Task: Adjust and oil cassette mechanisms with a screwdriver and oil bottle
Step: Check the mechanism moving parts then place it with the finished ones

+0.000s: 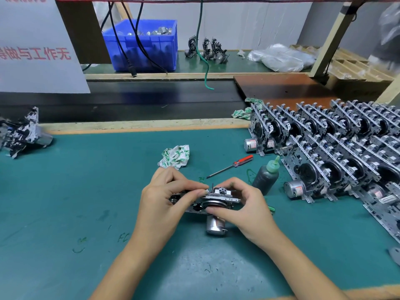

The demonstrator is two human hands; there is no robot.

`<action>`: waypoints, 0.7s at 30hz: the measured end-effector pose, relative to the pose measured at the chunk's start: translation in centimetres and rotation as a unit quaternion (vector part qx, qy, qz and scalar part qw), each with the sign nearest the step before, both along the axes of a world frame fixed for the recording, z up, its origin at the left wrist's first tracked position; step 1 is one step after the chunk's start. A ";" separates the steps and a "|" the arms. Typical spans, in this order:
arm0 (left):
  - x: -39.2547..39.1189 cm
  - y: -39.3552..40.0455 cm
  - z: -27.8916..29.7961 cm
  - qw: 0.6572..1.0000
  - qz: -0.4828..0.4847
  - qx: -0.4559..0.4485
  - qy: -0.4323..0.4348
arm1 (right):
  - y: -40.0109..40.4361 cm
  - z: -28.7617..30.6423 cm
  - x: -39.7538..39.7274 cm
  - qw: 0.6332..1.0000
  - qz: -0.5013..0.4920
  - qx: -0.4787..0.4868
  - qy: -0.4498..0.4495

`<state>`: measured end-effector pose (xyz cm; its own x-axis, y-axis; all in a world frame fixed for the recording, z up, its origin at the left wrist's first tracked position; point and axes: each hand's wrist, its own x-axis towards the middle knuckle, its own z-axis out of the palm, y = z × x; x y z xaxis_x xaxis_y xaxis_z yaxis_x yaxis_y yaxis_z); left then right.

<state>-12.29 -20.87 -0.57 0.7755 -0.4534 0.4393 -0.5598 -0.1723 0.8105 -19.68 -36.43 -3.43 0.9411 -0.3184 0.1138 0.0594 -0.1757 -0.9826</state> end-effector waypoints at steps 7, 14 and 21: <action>0.2 0.0 0.0 1.000 -0.015 0.007 0.005 | -0.3 0.1 0.0 1.000 0.004 0.003 0.003; 0.2 0.0 -0.3 1.000 -0.008 0.003 -0.007 | -0.3 -0.3 -1.0 0.987 -0.048 -0.150 -0.026; 0.1 0.1 -0.3 1.000 -0.004 0.013 -0.003 | -1.8 -0.4 -1.9 0.893 -0.133 -0.367 -0.224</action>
